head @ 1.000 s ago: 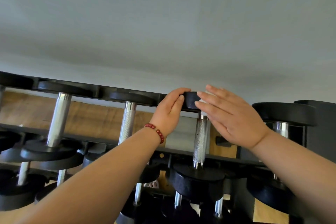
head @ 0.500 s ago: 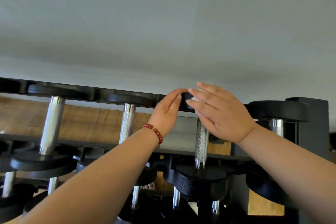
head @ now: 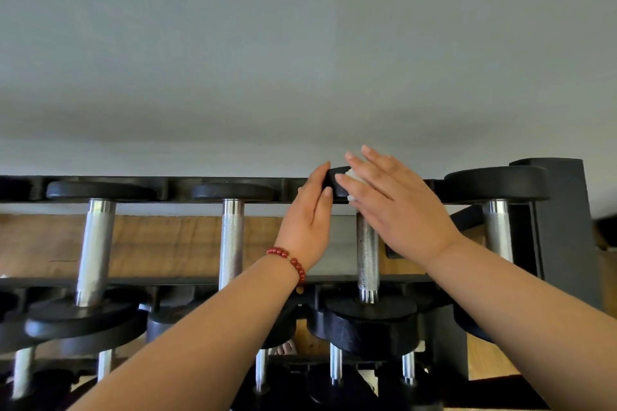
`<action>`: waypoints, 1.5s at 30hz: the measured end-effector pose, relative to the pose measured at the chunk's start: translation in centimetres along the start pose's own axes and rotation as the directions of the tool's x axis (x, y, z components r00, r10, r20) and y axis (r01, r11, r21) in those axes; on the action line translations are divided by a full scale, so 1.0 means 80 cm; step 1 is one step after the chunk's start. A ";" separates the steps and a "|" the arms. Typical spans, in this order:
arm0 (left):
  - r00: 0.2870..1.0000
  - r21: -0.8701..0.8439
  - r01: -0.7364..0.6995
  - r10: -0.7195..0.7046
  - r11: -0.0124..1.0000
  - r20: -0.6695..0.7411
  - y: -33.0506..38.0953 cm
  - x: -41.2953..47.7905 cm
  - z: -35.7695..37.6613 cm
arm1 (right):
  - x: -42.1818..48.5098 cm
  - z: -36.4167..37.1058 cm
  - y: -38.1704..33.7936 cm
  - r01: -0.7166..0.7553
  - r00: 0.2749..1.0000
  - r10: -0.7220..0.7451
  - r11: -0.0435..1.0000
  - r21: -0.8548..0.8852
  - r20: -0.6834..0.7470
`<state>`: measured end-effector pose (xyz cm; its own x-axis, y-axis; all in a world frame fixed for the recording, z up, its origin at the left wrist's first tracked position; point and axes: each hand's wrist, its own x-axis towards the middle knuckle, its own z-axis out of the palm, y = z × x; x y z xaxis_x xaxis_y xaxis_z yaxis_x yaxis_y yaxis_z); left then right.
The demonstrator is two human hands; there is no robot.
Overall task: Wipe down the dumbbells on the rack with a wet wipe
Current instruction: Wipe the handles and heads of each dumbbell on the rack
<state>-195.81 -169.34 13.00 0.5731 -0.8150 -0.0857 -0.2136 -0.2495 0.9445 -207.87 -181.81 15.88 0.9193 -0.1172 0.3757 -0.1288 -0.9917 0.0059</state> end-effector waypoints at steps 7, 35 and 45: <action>0.980 0.320 -0.195 0.200 0.927 0.020 0.009 -0.031 -0.002 | -0.052 -0.005 -0.023 -0.084 0.996 0.081 0.992 -0.099 -0.034; 0.938 0.684 -0.272 0.345 0.677 0.032 0.091 -0.119 0.170 | -0.217 -0.082 0.073 -0.143 0.990 0.143 0.989 0.029 -0.001; 0.980 0.651 -0.098 0.185 0.753 -0.067 0.092 -0.125 0.233 | -0.244 -0.081 0.117 -0.087 0.996 0.086 0.994 0.066 0.012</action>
<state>-217.86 -172.74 14.90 0.5750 -0.8104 0.1123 -0.7321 -0.4483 0.5130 -229.45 -188.49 14.63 0.9091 -0.2030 0.3636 -0.1834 -0.9791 -0.0881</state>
